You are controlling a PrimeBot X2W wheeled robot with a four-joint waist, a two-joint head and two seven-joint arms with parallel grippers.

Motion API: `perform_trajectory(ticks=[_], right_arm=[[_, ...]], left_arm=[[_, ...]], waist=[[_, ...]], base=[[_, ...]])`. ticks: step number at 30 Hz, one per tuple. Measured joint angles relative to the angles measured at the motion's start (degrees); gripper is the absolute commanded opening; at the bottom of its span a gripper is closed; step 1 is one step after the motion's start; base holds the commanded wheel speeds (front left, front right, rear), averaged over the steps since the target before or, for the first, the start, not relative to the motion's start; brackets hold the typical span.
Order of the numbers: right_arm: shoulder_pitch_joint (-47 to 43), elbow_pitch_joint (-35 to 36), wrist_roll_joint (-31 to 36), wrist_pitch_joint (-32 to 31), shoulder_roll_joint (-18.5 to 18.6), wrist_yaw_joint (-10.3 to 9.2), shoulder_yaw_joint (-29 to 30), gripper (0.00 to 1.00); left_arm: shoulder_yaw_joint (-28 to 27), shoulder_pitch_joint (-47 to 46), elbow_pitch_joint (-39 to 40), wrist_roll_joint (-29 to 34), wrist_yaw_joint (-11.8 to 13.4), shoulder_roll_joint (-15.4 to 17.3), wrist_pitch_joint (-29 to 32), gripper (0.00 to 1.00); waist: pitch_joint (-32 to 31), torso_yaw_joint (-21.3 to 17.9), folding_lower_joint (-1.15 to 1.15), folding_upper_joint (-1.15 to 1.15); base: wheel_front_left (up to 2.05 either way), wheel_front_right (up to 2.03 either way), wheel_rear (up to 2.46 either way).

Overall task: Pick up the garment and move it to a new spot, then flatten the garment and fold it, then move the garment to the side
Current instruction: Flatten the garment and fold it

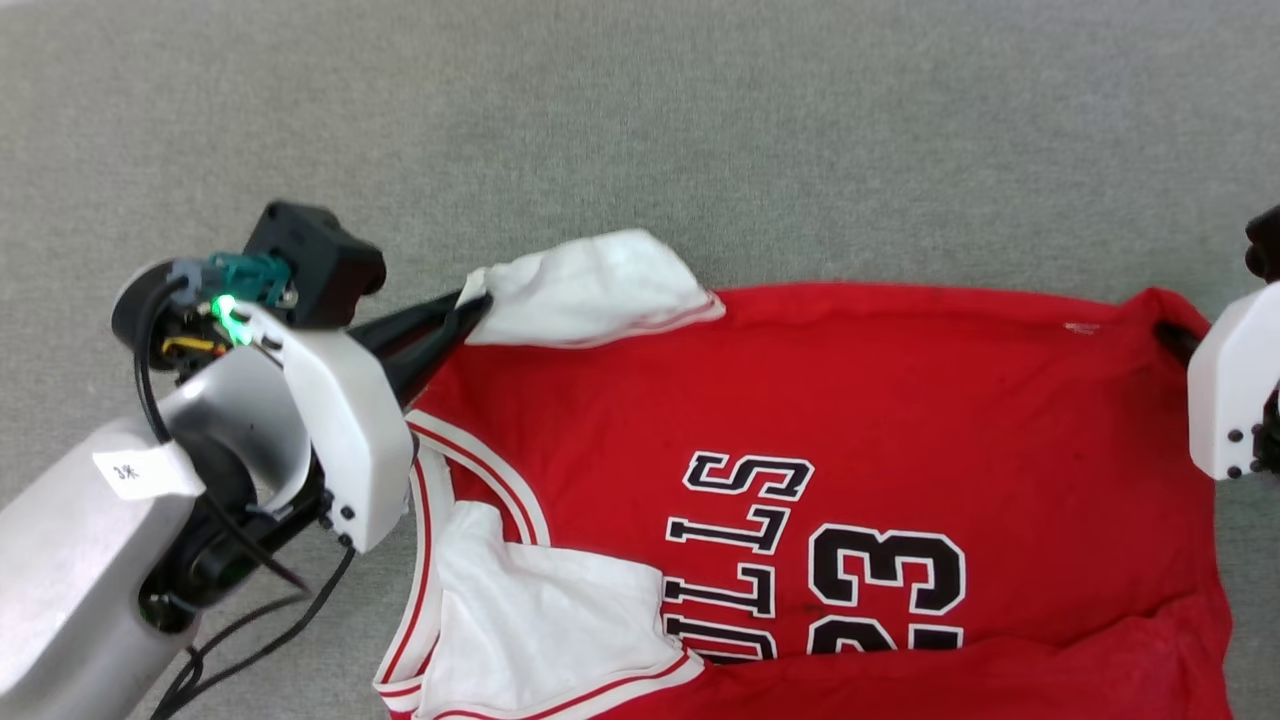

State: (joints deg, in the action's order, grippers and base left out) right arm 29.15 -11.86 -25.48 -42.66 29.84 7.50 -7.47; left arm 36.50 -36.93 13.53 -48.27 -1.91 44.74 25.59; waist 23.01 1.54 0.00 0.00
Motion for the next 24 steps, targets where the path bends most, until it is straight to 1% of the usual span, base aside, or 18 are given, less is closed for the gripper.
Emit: perform_trajectory(ticks=[6,12,17,20,24], right_arm=[[-6.10,4.30,-1.88,2.92,-0.13,0.00,3.26,0.00],[-14.72,8.46,-3.30,4.19,-0.42,0.00,6.27,0.00],[-21.51,11.89,-4.86,4.59,-0.89,0.00,8.17,0.00],[-25.49,13.55,-6.03,4.35,-0.89,0.00,8.46,0.00],[-29.50,14.59,-6.95,3.80,-0.35,0.00,8.69,0.00]], left_arm=[[-0.37,4.92,1.70,-1.13,1.42,2.04,-1.34,0.00],[-0.26,10.48,3.15,-2.60,2.69,3.92,-2.46,0.00],[0.46,16.22,4.24,-4.28,3.96,5.54,-3.16,0.00],[1.60,20.39,4.94,-6.03,4.44,6.32,-3.09,0.00],[3.09,23.85,4.86,-6.39,4.78,7.42,-2.60,0.00]], waist=[[-4.11,0.07,0.00,0.00],[-7.55,0.90,0.00,0.00],[-9.79,1.66,0.00,0.00],[-10.72,1.94,0.00,0.00],[-11.11,2.08,0.00,0.00]], base=[[0.00,0.00,0.00],[0.00,0.00,0.00],[0.00,0.00,0.00],[0.00,0.00,0.00],[0.00,0.00,0.00]])
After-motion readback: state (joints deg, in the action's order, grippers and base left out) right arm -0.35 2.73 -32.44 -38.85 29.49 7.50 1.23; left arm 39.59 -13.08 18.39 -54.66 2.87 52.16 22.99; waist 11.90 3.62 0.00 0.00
